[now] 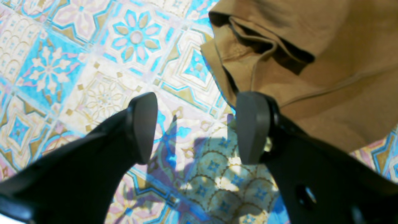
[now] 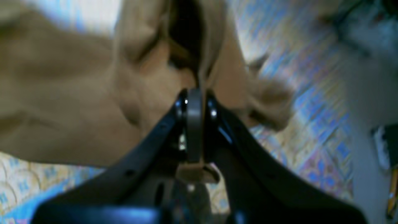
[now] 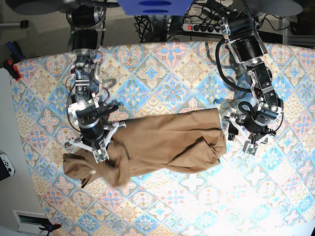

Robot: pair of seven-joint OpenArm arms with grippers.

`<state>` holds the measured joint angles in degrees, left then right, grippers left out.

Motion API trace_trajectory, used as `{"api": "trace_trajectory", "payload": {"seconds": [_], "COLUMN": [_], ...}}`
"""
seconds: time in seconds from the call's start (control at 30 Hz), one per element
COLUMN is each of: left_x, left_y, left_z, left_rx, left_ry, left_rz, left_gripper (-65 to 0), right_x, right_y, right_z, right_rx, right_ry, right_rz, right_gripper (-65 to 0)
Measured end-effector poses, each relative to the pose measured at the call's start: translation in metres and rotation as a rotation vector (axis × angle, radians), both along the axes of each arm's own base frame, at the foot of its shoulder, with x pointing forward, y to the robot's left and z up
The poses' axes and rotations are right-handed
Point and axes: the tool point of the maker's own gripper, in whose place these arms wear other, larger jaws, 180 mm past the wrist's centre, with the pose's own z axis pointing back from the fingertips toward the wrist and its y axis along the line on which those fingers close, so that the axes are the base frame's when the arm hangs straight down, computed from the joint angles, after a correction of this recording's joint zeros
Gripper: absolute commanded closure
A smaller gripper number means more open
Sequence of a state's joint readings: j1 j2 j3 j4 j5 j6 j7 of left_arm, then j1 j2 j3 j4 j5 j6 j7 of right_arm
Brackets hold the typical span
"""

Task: Layout the t-shirt on the table in an organized manner, then fold the t-shirt properly
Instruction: 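Pull the grasped fabric with the right gripper toward the shirt end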

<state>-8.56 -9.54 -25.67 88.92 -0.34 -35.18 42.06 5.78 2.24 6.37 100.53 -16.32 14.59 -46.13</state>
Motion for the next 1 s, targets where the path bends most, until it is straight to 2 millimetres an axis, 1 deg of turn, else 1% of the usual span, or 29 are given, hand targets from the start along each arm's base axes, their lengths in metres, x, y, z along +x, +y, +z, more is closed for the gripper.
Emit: {"api": "trace_trajectory", "payload": {"seconds": [0.1,0.13,0.2,0.27,0.3,0.37,0.43,0.47,0.53,0.63,0.7,0.77,0.87,1.0], "left_x": [0.0,0.0,-0.001,-0.005,-0.007,-0.009,-0.008,-0.008,-0.008,-0.008,-0.008,-0.008,-0.008,-0.008], "left_y": [0.0,0.0,0.0,0.0,0.0,0.0,0.0,0.0,0.0,0.001,0.001,0.0,0.001,0.0], "left_z": [0.0,0.0,-0.001,-0.005,-0.007,-0.003,0.002,0.004,0.004,0.004,0.004,0.004,0.004,0.004], "left_rx": [0.0,0.0,-0.001,0.0,0.002,0.011,0.018,0.019,0.02,0.02,0.021,0.02,0.021,0.02], "left_ry": [0.0,0.0,0.002,0.014,0.02,0.009,-0.007,-0.012,-0.011,-0.012,-0.011,-0.012,-0.011,-0.012], "left_rz": [0.0,0.0,0.0,0.0,-0.002,-0.001,-0.003,-0.003,-0.004,-0.003,-0.003,-0.003,-0.003,-0.003], "left_gripper": [-38.7,-38.7,-38.7,-38.7,-38.7,-38.7,-38.7,-38.7,-38.7,-38.7,-38.7,-38.7,-38.7,-38.7], "right_x": [0.013,0.015,0.011,0.006,0.005,0.006,0.009,0.009,0.008,0.008,0.007,0.006,0.005,0.005], "right_y": [0.002,0.003,0.004,0.003,0.002,0.002,0.004,0.004,0.003,0.003,0.003,0.002,0.001,0.001], "right_z": [0.025,0.03,0.023,0.008,0.002,0.002,0.006,0.006,0.004,0.0,-0.008,-0.015,-0.019,-0.019], "right_rx": [0.011,0.014,0.011,0.008,0.007,0.007,0.012,0.013,0.009,0.01,0.011,0.011,0.01,0.01], "right_ry": [-0.086,-0.103,-0.08,-0.034,-0.017,-0.018,-0.035,-0.037,-0.025,-0.015,0.006,0.027,0.034,0.033], "right_rz": [0.004,0.008,0.009,0.008,0.005,0.006,0.011,0.012,0.007,0.007,0.007,0.005,0.007,0.007], "right_gripper": [0.0,0.0,0.0,-4.1,-4.4,-3.1,-0.8,-0.7,-2.8,-9.5,-14.2,-16.7,-15.3,-13.2]}}
